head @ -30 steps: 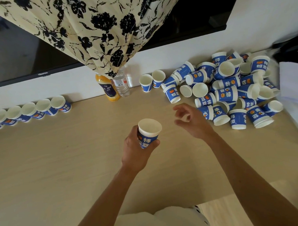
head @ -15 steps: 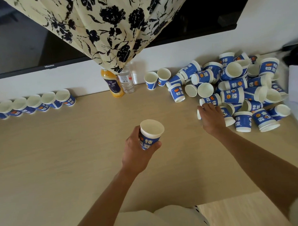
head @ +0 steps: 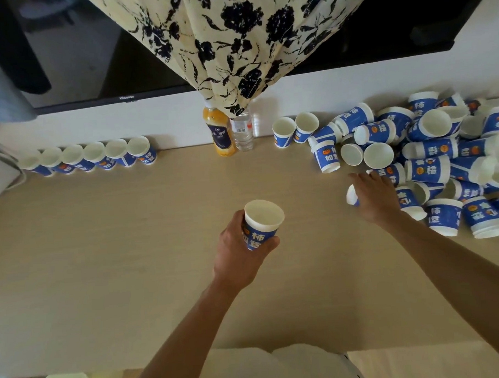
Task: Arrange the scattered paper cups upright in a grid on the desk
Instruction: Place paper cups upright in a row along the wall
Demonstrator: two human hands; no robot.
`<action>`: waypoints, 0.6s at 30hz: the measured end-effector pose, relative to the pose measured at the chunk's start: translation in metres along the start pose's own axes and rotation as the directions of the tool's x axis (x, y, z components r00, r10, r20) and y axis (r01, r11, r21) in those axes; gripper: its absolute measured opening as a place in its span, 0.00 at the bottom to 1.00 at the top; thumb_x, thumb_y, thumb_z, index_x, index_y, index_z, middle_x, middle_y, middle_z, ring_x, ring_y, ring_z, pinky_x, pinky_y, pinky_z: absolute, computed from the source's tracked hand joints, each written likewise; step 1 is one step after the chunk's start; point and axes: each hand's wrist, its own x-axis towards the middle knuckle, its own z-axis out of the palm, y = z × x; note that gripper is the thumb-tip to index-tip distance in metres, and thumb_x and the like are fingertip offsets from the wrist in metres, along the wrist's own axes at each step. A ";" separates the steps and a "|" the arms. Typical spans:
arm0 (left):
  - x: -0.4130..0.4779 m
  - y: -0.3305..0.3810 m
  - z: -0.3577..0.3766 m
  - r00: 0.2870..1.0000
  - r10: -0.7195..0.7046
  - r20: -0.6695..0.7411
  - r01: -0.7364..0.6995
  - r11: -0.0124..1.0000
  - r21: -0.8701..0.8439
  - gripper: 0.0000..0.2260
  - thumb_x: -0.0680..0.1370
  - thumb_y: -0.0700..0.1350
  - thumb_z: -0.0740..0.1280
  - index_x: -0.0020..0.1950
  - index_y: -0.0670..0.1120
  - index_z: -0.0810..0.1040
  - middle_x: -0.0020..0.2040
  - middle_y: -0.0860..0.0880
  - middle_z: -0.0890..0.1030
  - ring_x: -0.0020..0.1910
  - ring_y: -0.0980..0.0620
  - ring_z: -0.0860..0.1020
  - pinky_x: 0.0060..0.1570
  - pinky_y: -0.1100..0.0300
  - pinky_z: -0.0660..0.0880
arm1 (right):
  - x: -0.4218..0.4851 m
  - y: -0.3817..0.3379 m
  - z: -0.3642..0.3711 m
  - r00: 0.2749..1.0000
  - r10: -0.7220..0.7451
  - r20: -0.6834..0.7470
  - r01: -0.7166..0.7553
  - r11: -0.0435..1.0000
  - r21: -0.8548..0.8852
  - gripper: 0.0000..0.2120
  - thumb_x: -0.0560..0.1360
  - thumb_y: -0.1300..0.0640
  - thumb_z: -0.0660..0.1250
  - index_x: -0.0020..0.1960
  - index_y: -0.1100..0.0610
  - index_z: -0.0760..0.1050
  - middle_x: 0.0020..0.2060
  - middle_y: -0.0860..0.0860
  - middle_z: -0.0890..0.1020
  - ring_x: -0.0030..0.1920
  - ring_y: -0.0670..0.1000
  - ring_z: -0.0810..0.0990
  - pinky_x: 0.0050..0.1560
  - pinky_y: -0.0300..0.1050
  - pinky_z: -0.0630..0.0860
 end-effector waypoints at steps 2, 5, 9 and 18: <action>0.000 -0.002 -0.002 1.000 -0.008 -0.010 0.008 1.000 -0.006 0.27 0.68 0.46 0.81 0.63 0.49 0.75 0.52 0.58 0.82 0.49 0.66 0.79 0.42 0.72 0.75 | 0.001 -0.009 -0.012 0.998 0.021 -0.067 -0.002 0.965 0.263 0.41 0.66 0.55 0.80 0.73 0.52 0.64 0.62 0.55 0.77 0.63 0.61 0.74 0.59 0.60 0.75; 0.001 -0.004 -0.005 0.999 -0.021 -0.028 0.021 1.000 -0.008 0.26 0.68 0.47 0.81 0.63 0.50 0.75 0.52 0.57 0.82 0.49 0.63 0.80 0.42 0.70 0.76 | 0.001 -0.026 -0.034 0.988 0.095 -0.123 0.008 0.756 0.654 0.38 0.66 0.55 0.79 0.72 0.49 0.67 0.54 0.54 0.75 0.56 0.57 0.75 0.53 0.52 0.74; 0.002 -0.005 -0.010 0.998 -0.033 -0.049 0.032 0.999 -0.028 0.26 0.68 0.47 0.80 0.63 0.50 0.75 0.52 0.57 0.82 0.49 0.64 0.80 0.42 0.71 0.76 | -0.006 -0.061 -0.064 0.977 0.199 0.073 -0.120 0.234 0.965 0.22 0.68 0.60 0.79 0.59 0.51 0.78 0.49 0.51 0.81 0.47 0.49 0.80 0.46 0.39 0.76; 0.006 -0.012 -0.042 0.985 -0.102 -0.142 0.084 0.988 -0.129 0.22 0.69 0.47 0.80 0.59 0.51 0.76 0.48 0.58 0.82 0.45 0.62 0.79 0.42 0.68 0.76 | -0.054 -0.151 -0.080 0.970 -0.177 0.165 -0.233 -0.506 0.830 0.21 0.62 0.61 0.76 0.52 0.59 0.73 0.46 0.56 0.83 0.46 0.52 0.83 0.47 0.45 0.80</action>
